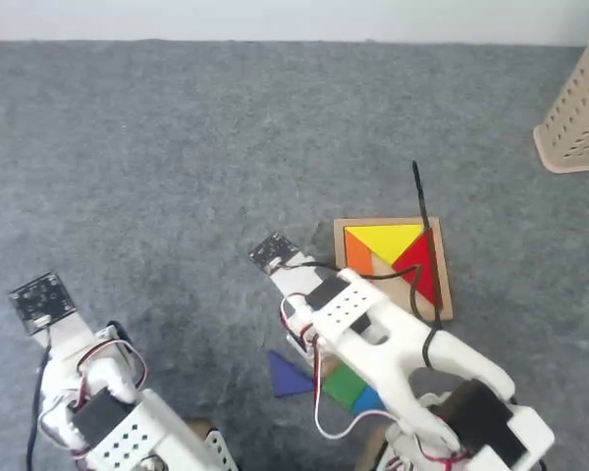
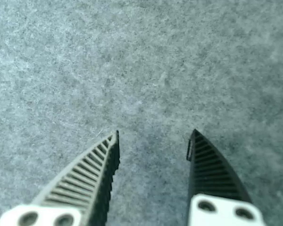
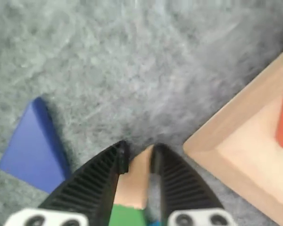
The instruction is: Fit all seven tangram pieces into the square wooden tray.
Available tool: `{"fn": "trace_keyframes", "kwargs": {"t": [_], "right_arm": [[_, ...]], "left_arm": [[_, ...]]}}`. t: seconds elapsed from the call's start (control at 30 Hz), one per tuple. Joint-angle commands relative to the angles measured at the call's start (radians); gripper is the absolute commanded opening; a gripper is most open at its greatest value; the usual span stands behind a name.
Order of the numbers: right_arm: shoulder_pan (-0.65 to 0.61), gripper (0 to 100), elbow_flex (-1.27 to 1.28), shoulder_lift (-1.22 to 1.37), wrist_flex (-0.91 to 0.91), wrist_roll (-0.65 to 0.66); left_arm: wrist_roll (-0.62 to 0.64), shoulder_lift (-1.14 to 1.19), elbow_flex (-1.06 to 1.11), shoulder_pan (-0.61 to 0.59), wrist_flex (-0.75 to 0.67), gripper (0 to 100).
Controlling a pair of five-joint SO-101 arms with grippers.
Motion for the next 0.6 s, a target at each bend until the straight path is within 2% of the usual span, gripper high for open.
{"fn": "trace_keyframes", "kwargs": {"t": [0.0, 0.13, 0.33, 0.57], "right_arm": [[0.033, 0.9, -0.051, -0.013, -0.007, 0.025], [0.077, 0.9, -0.084, -0.110, 0.007, 0.048], [0.125, 0.9, -0.077, -0.328, 0.154, 0.064], [0.050, 3.2, 0.129, -0.538, 0.228, 0.258]], "left_arm": [[0.009, -0.011, -0.019, 0.002, 0.003, 23], [0.009, -0.011, -0.019, 0.002, 0.003, 23], [0.009, -0.011, -0.019, 0.002, 0.003, 23], [0.009, -0.011, -0.019, 0.002, 0.003, 23]]}}
